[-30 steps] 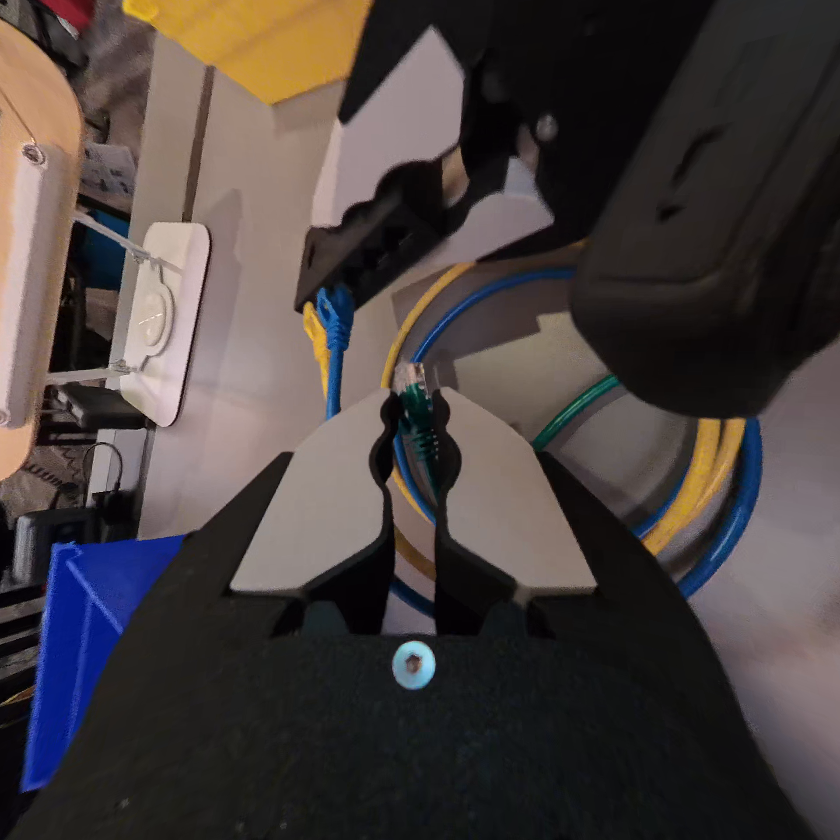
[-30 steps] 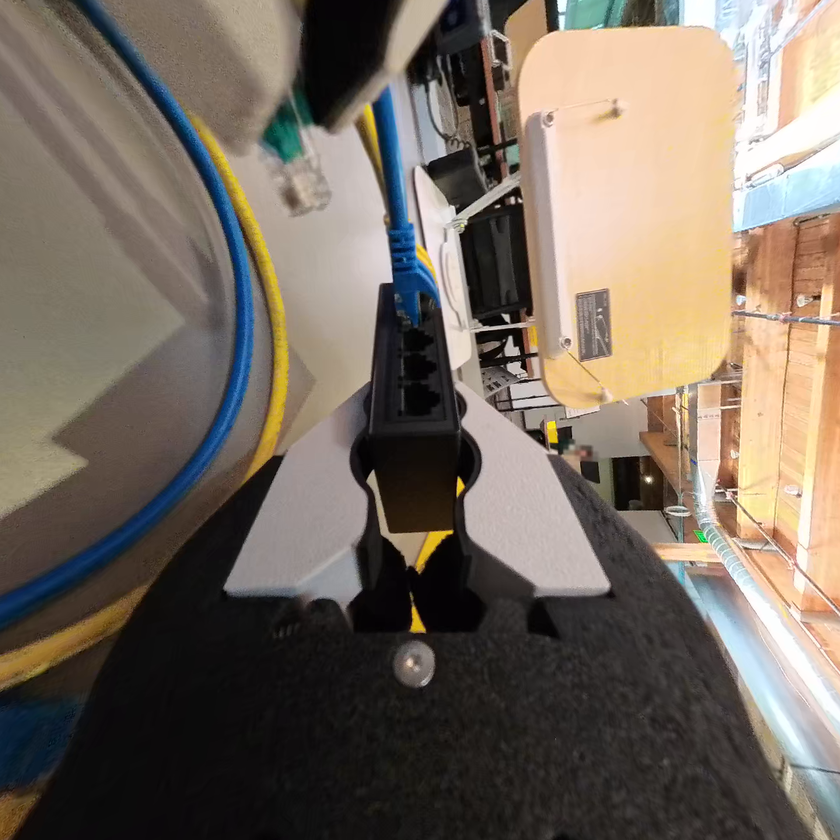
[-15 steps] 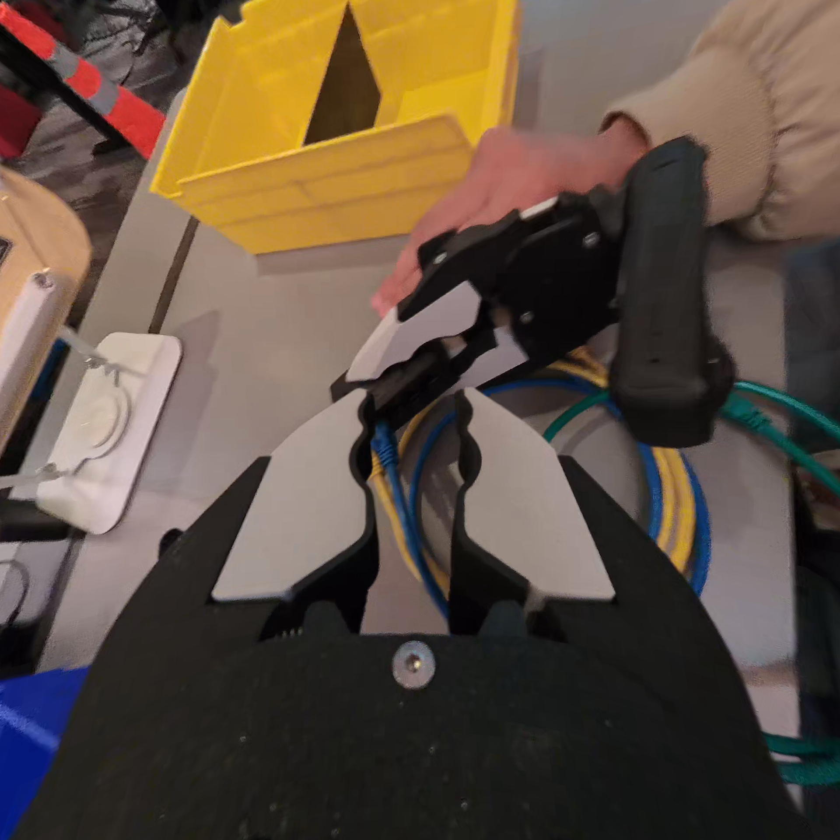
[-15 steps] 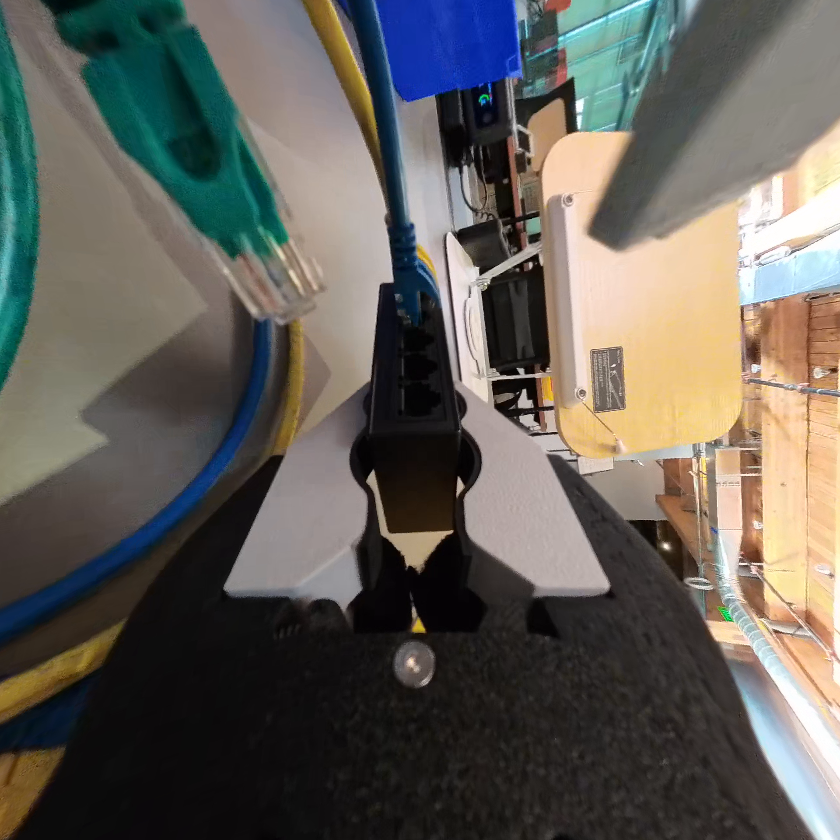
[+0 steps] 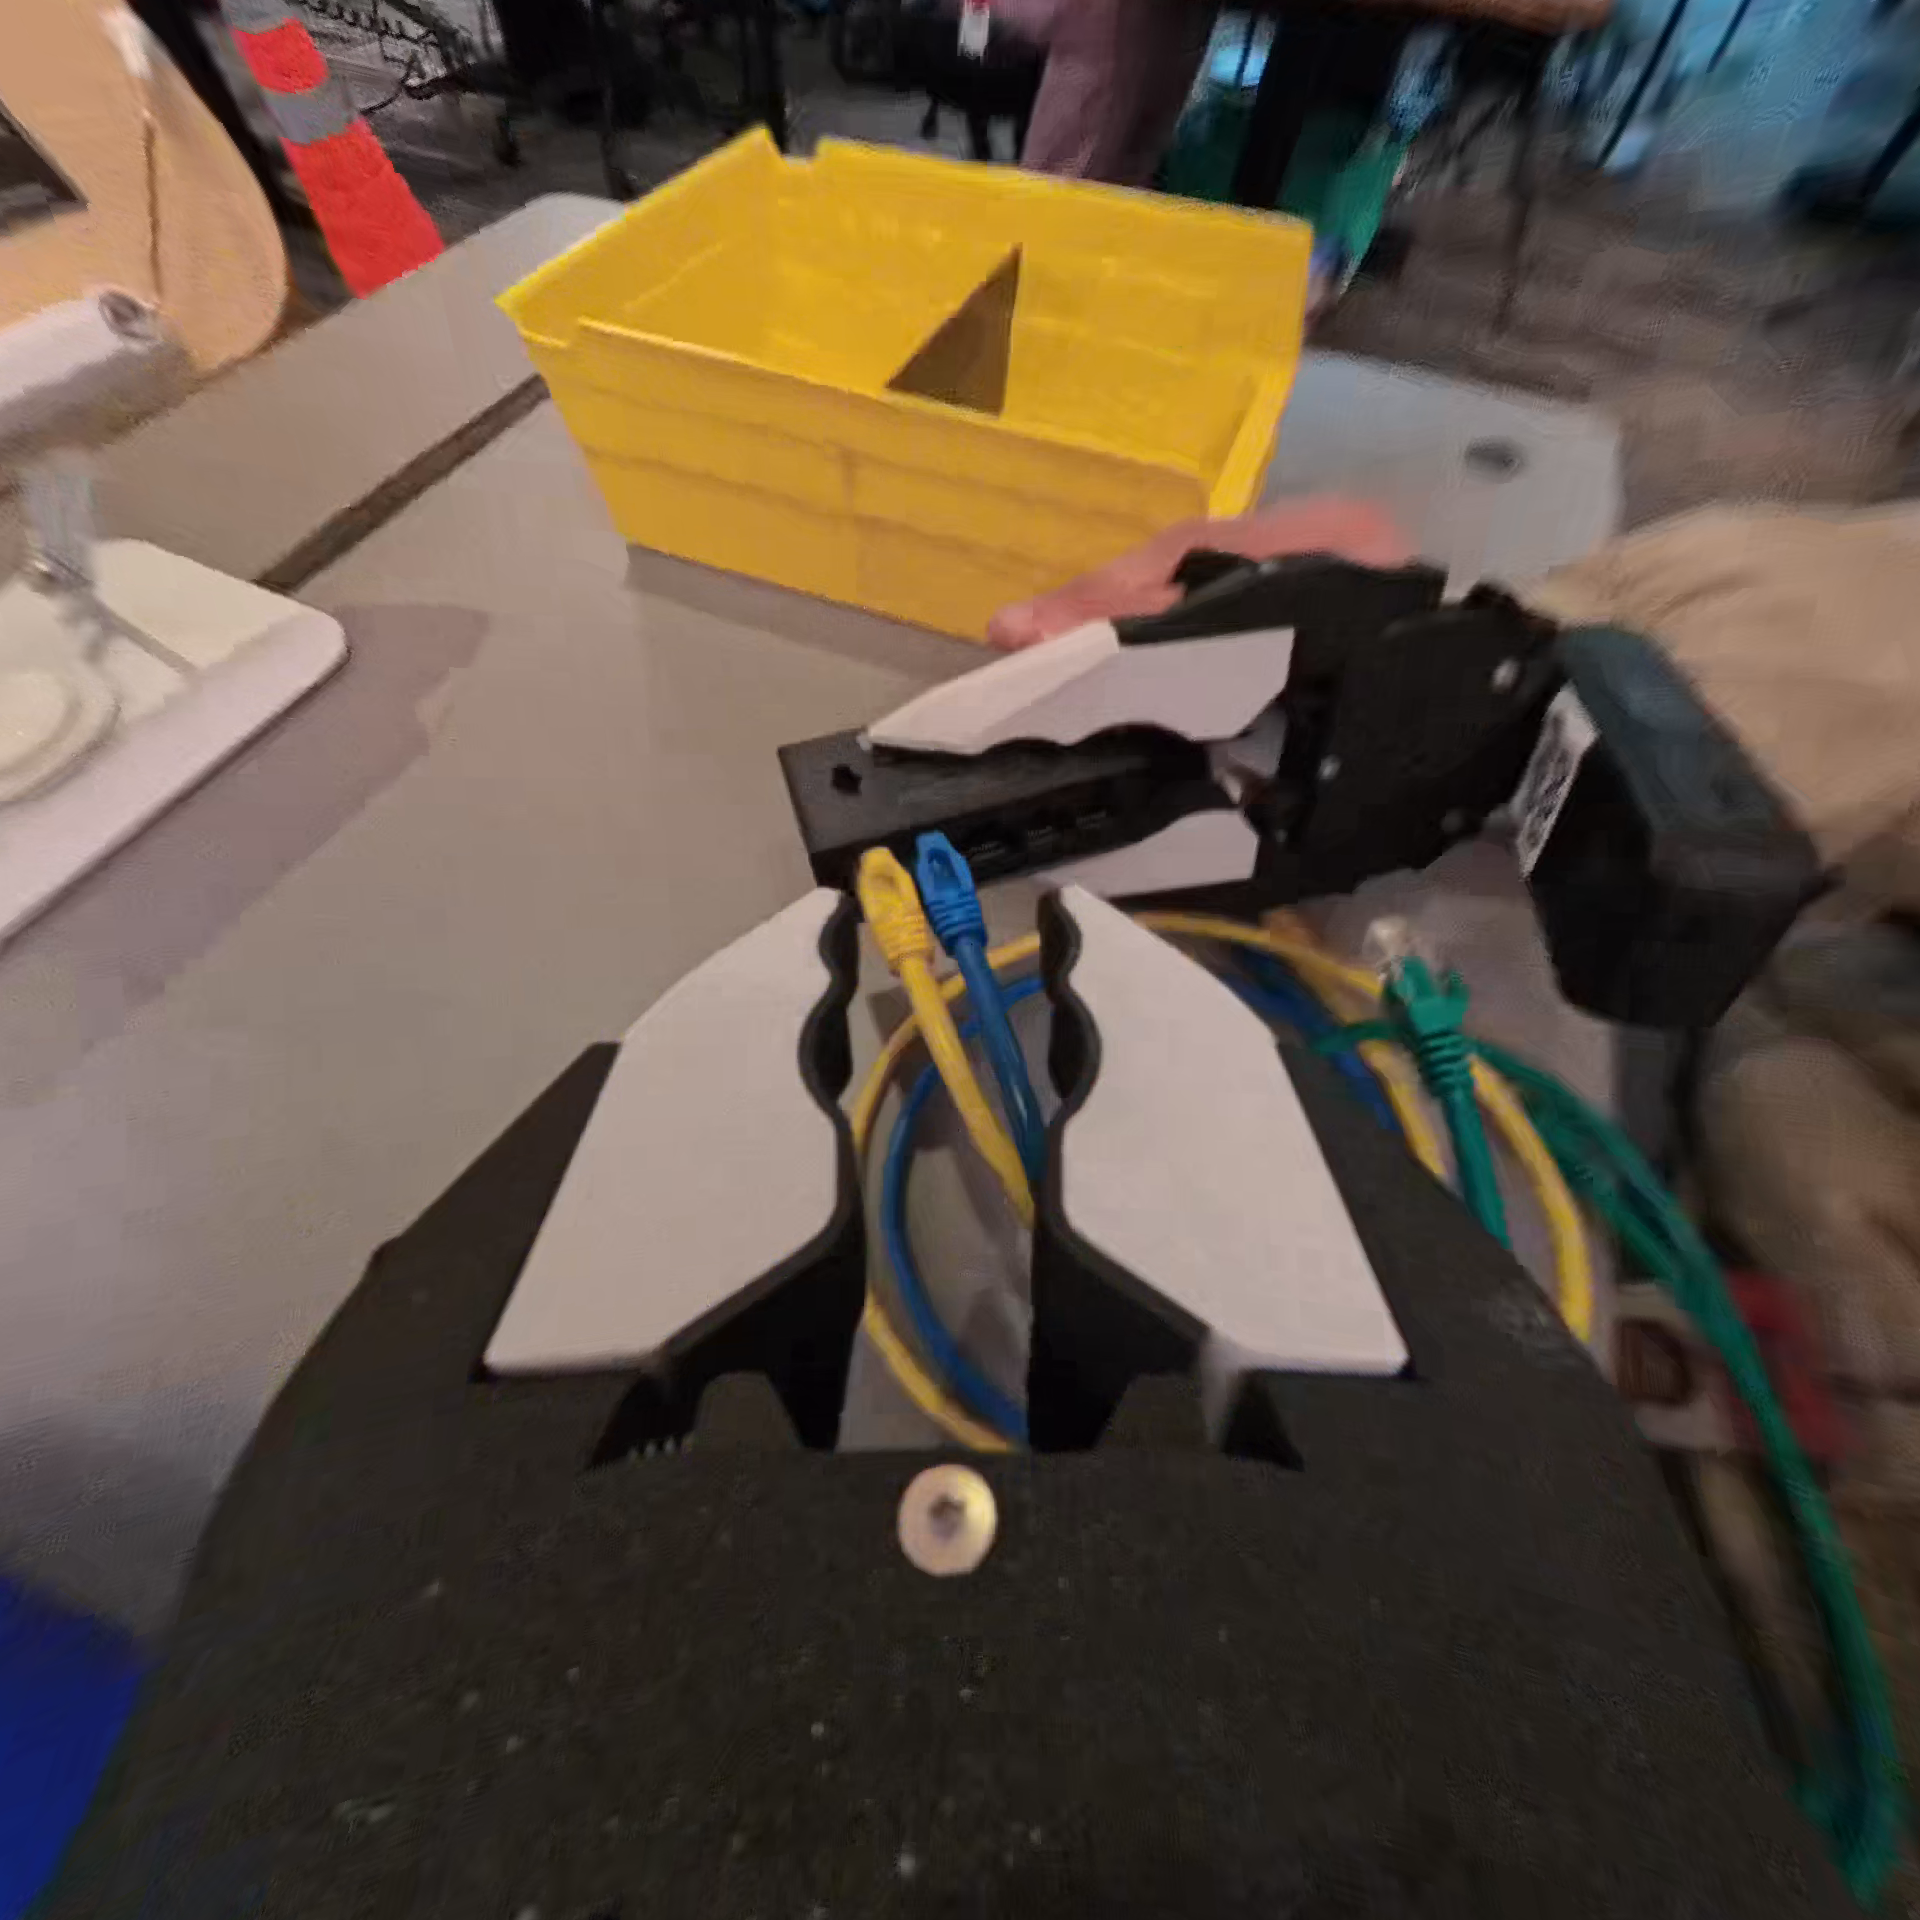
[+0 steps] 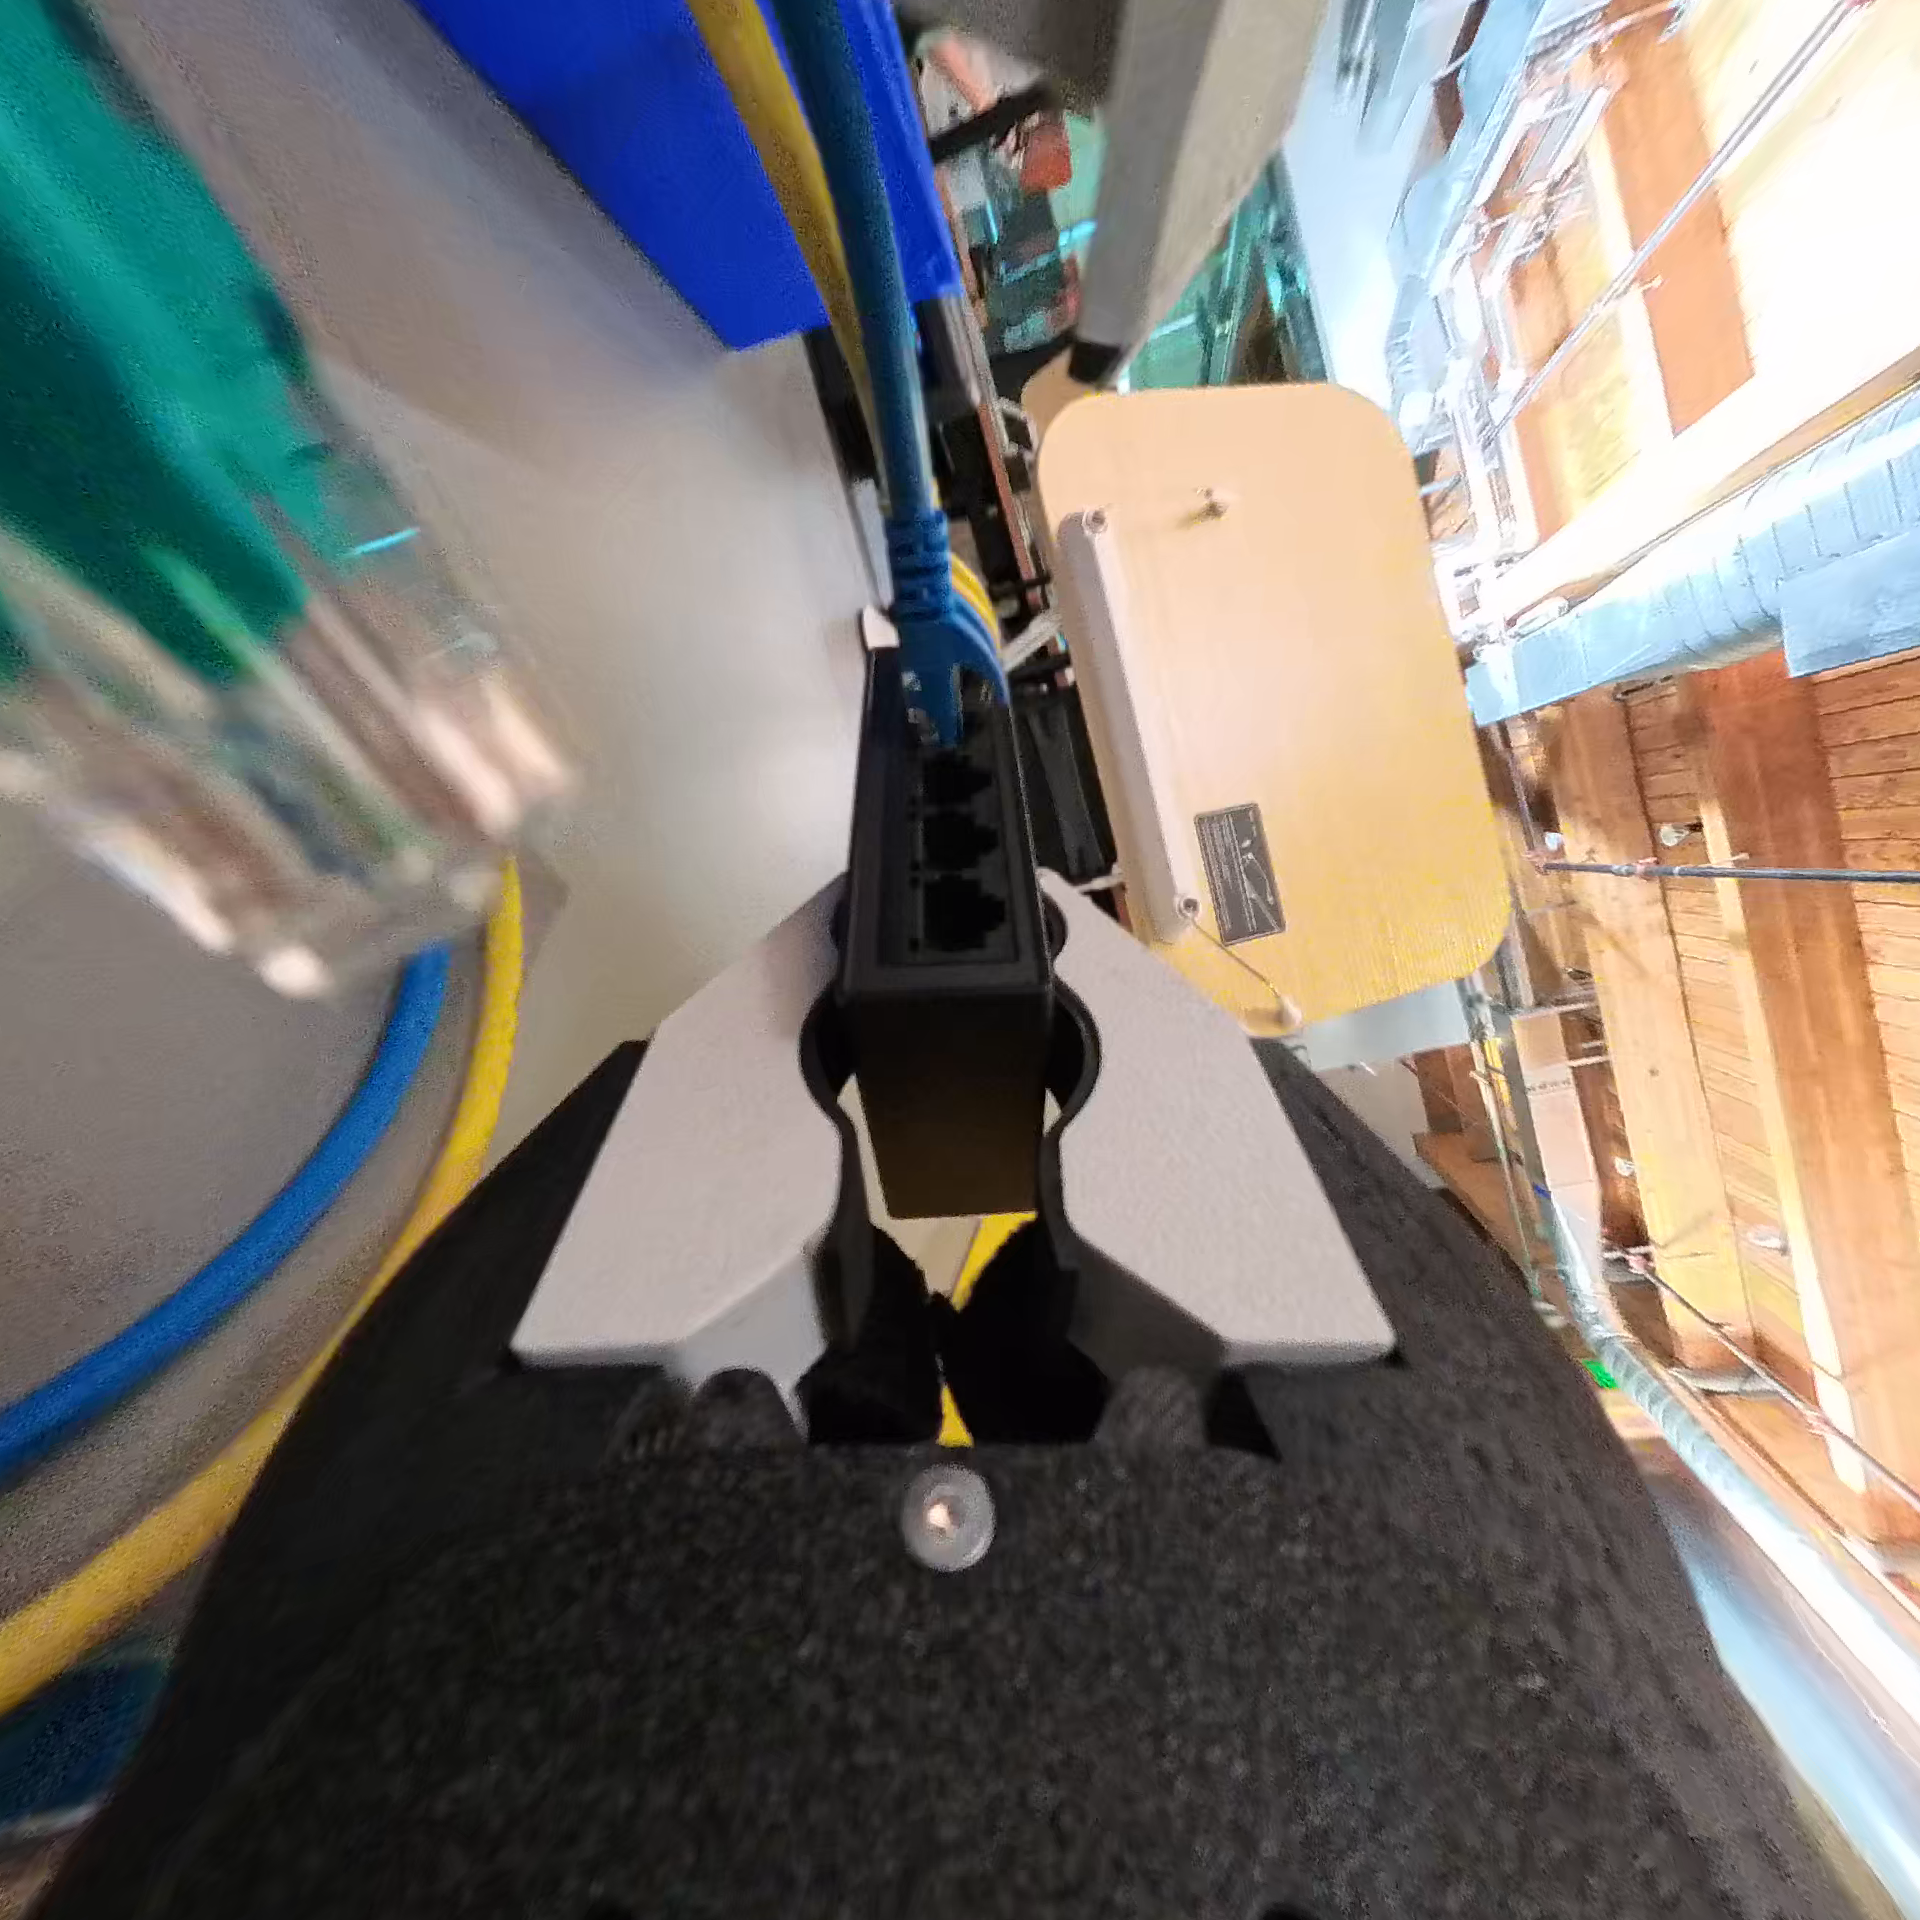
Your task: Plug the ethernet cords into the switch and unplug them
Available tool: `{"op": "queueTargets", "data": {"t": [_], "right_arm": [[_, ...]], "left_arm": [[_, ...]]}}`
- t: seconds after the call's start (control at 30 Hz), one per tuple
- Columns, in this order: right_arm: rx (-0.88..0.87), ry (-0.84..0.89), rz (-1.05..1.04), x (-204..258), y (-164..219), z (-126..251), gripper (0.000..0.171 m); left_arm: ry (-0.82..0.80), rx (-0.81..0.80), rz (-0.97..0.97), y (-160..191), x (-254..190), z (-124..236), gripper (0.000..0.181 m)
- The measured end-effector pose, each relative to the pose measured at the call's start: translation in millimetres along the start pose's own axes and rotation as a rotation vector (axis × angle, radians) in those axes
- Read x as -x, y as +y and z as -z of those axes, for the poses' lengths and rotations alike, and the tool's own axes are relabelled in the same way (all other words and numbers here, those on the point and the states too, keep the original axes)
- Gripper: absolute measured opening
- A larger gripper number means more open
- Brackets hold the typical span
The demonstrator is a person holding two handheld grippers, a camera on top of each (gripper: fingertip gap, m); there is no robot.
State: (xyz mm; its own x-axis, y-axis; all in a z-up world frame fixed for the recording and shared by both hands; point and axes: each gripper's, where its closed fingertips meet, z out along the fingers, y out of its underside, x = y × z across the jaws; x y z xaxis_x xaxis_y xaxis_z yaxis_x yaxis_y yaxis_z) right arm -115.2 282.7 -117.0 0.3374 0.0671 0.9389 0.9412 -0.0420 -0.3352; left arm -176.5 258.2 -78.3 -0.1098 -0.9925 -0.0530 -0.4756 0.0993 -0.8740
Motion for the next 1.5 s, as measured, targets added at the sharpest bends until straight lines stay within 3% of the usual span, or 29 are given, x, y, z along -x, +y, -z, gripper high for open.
{"op": "queueTargets", "data": {"t": [0.1,0.2,0.3,0.5,0.93,1.5], "right_arm": [[0.048,-0.024,0.061,10,2,-6,0.027],[0.056,-0.03,0.061,10,-5,-5,0.027],[0.054,-0.018,0.082,6,-12,-1,0.027],[0.064,-0.01,0.076,2,-9,2,0.027],[0.07,0.013,0.141,1,-5,2,0.027],[0.117,-0.042,0.092,9,6,-9,0.027]], "left_arm": [[-0.151,0.138,-0.361,9,-11,-7,0.034],[-0.279,0.269,-0.595,21,-5,-20,0.032],[-0.363,0.367,-0.757,32,6,-27,0.032],[-0.499,0.336,-0.943,22,12,-34,0.018],[-0.502,0.296,-1.001,23,15,-39,0.016],[-0.508,0.328,-0.742,30,21,-46,0.015]]}}
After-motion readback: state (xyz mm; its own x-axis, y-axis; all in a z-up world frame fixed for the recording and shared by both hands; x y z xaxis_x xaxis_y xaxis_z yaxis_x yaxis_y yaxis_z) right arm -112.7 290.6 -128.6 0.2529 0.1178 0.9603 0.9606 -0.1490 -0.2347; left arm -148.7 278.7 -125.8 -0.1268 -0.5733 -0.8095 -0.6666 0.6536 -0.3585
